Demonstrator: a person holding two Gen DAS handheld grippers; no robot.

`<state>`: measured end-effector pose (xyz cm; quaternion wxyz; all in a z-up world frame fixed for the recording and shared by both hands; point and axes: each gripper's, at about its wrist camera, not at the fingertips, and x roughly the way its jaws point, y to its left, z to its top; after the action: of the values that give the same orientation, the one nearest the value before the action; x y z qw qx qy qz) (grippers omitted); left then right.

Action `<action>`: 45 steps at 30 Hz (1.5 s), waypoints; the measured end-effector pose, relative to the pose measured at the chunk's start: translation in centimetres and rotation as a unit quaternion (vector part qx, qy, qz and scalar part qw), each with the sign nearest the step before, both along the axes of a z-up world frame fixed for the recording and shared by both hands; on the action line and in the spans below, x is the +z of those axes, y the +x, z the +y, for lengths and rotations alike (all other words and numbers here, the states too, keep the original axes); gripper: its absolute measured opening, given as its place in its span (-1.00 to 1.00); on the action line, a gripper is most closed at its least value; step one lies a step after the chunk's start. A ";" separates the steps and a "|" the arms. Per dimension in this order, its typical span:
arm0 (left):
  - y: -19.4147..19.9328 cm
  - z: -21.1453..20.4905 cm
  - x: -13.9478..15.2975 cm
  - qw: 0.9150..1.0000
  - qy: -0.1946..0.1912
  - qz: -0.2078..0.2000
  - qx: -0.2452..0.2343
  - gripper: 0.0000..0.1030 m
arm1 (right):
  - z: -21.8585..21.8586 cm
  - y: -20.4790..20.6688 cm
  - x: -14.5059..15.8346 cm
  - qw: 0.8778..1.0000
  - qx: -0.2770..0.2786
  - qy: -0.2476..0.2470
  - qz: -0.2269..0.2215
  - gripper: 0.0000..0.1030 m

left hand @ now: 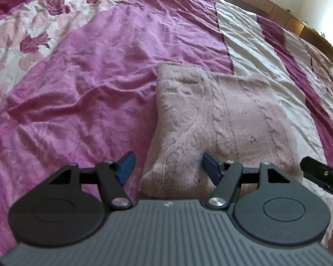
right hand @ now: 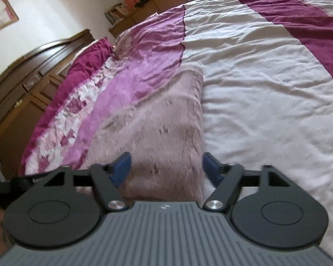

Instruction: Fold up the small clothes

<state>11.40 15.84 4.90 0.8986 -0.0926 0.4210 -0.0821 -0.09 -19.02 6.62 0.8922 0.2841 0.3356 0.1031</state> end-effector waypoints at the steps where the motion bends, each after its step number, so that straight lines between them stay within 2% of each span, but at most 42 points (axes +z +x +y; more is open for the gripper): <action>1: 0.3 0.1 0.0 1.000 -0.006 0.000 0.004 0.33 | -0.3 0.4 0.1 1.000 -0.005 0.011 0.002 0.67; 5: 1.7 0.4 -0.6 0.999 -0.036 0.009 0.022 0.35 | -1.3 2.7 -0.3 0.998 -0.005 0.055 0.038 0.72; 9: 3.2 1.1 -1.9 0.996 -0.081 0.038 0.029 0.55 | -1.6 4.7 -1.9 0.994 -0.006 0.081 0.072 0.73; 12: 3.9 1.8 -2.6 0.992 -0.108 0.056 0.039 0.63 | -1.4 6.1 -3.3 0.990 -0.001 0.103 0.095 0.73; 15: 4.1 1.9 -2.9 0.991 -0.115 0.057 0.034 0.63 | -1.1 7.4 -4.3 0.987 0.014 0.123 0.099 0.73; 19: 4.2 1.6 -3.1 0.991 -0.121 0.053 0.023 0.61 | -0.5 8.8 -4.7 0.987 0.020 0.125 0.102 0.77; 20: 4.2 1.6 -3.2 0.990 -0.128 0.054 0.020 0.58 | -0.4 9.0 -4.8 0.987 0.020 0.124 0.102 0.77; 22: 4.4 1.7 -3.5 0.986 -0.155 0.059 0.013 0.29 | -0.2 9.5 -4.9 0.987 0.021 0.125 0.102 0.74; 23: 4.5 1.9 -3.9 0.980 -0.186 0.070 0.015 0.04 | -0.1 9.8 -4.9 0.987 0.021 0.124 0.101 0.70; 24: 4.7 2.1 -4.2 0.975 -0.205 0.079 0.023 -0.13 | 0.0 10.0 -4.8 0.988 0.020 0.118 0.102 0.48; 25: 4.8 2.4 -4.3 0.971 -0.219 0.085 0.033 -0.18 | 0.0 10.1 -4.7 0.988 0.017 0.111 0.103 0.32; 27: 4.8 2.7 -4.1 0.968 -0.234 0.087 0.041 -0.33 | -0.1 10.3 -4.2 0.987 0.018 0.121 0.105 0.13; 32: 3.9 2.3 -2.0 0.966 -0.246 0.079 0.026 -0.38 | -0.5 9.6 -1.1 0.987 0.033 0.133 0.080 0.02; 36: 2.7 1.7 -0.5 0.959 -0.273 0.081 0.008 -0.38 | -1.3 8.0 1.7 0.986 0.040 0.144 0.069 0.01; 42: -0.5 -0.3 0.5 0.956 -0.276 0.094 -0.028 -0.39 | -3.7 2.9 4.1 0.988 0.041 0.133 0.069 0.02; 45: -2.6 -1.7 1.3 0.960 -0.263 0.087 -0.048 -0.39 | -5.1 -0.3 4.5 0.988 0.036 0.133 0.068 0.02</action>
<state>8.77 14.18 6.16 0.7974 -0.3116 0.4653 -0.2248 -0.43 -24.08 11.15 0.8175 0.3939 0.3888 0.1592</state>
